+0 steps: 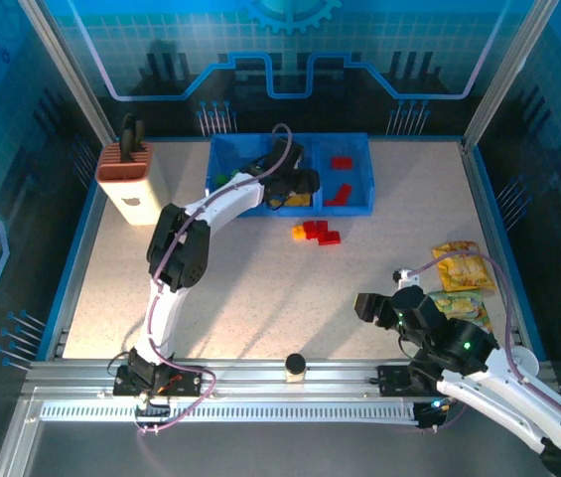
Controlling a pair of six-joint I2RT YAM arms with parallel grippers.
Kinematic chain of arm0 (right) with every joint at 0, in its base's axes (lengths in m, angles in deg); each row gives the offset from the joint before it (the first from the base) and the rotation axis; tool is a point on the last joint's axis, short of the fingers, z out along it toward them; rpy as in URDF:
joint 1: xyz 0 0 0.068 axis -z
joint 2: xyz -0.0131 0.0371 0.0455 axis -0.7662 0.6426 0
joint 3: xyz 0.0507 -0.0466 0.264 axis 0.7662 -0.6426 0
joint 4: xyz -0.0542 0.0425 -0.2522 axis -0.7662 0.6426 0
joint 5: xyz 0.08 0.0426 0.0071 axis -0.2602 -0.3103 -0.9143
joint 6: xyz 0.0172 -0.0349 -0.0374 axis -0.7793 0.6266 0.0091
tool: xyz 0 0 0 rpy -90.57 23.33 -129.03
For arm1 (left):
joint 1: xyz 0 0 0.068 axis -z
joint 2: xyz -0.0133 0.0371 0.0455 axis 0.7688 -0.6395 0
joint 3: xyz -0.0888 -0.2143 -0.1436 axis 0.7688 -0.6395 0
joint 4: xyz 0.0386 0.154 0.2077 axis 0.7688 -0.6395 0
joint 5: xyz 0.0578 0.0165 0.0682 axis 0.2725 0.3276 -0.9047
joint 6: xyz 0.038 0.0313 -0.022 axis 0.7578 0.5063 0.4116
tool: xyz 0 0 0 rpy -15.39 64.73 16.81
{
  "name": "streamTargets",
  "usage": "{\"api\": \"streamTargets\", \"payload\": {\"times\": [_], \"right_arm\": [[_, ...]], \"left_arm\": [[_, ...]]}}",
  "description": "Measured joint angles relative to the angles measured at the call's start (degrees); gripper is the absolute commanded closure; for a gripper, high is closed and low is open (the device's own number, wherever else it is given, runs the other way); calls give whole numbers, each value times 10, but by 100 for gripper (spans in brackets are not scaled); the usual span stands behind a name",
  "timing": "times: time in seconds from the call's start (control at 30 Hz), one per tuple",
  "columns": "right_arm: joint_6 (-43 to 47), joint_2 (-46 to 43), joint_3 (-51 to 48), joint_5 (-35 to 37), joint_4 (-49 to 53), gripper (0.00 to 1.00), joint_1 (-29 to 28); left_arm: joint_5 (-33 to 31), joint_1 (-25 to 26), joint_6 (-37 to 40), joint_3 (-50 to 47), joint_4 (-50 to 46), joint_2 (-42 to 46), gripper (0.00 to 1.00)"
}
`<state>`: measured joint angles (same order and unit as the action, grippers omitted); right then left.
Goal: Sort the legos into containers by color
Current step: Place the lego in the container, then move the container to the top-center of the table.
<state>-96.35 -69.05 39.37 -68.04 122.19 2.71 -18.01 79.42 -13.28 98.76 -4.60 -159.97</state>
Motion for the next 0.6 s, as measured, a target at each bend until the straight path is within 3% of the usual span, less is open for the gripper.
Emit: {"api": "streamTargets", "payload": {"times": [0.6], "right_arm": [[0, 29, -8, -11, -35, 20, 0]], "left_arm": [[-7, -4, 17, -69, 10, -7, 35]]}}
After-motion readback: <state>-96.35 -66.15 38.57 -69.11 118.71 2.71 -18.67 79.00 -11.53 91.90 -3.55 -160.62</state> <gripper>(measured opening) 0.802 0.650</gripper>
